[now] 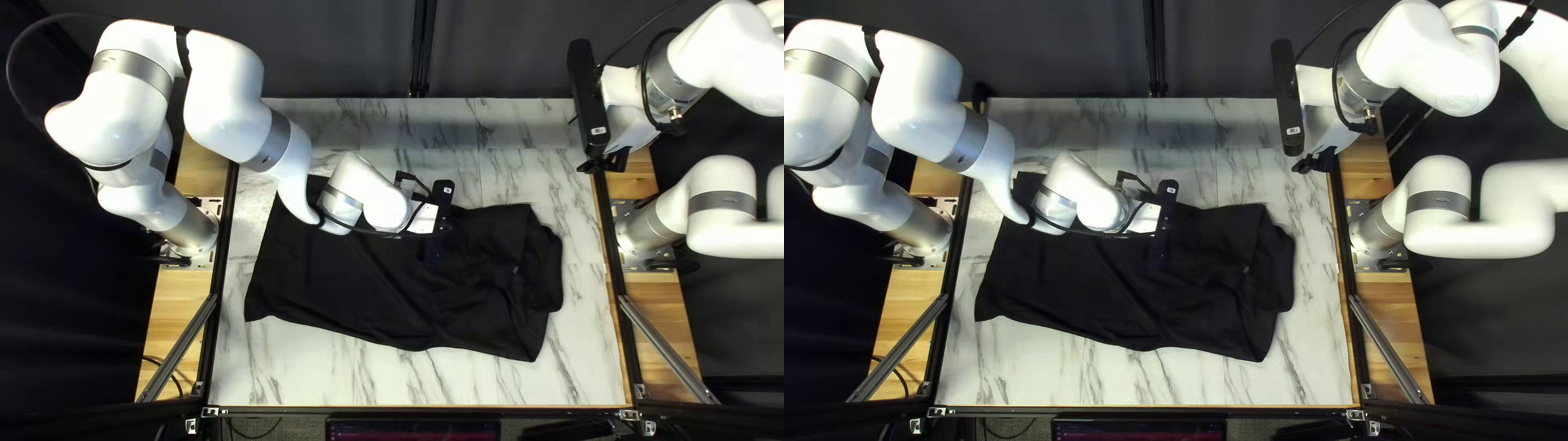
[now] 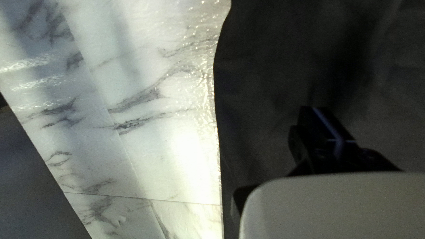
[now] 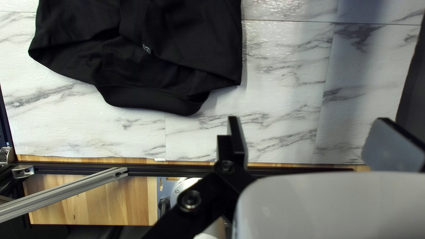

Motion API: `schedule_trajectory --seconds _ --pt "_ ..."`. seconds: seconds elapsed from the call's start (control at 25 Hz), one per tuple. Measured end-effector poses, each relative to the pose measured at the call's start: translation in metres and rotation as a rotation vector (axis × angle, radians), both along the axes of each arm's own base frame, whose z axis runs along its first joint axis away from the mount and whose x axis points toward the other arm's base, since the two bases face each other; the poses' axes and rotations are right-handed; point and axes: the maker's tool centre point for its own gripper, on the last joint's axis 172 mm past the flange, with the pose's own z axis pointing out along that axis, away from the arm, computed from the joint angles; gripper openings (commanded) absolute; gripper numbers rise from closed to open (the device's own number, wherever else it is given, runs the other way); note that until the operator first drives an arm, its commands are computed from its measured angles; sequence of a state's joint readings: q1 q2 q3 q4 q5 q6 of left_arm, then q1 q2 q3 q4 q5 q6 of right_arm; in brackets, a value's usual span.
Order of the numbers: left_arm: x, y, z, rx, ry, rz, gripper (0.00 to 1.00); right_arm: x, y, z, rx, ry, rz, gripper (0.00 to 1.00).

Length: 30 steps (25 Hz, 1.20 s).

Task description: Fold t-shirt

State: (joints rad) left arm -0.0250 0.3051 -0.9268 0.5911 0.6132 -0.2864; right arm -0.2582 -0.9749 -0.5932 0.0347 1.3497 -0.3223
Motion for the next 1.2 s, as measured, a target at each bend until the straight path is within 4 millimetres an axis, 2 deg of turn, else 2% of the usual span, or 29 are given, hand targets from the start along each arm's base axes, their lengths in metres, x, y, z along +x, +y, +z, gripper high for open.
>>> schedule_trajectory --seconds 0.28,0.48,1.04,1.2 --pt "0.004 -0.001 0.0 -0.007 -0.003 -0.003 1.0 0.0 0.0 0.0 0.0 0.0 0.0 1.0" --pt "0.001 -0.008 0.009 -0.014 -0.011 -0.006 1.0 0.0 0.0 0.0 0.0 0.0 0.0 1.0" --pt "0.001 -0.008 0.01 -0.015 -0.011 -0.006 1.0 0.0 0.0 0.0 0.0 0.0 0.0 1.0" --pt "-0.002 -0.018 0.019 0.002 -0.018 0.003 1.0 0.0 0.0 0.0 0.0 0.0 0.0 1.0"
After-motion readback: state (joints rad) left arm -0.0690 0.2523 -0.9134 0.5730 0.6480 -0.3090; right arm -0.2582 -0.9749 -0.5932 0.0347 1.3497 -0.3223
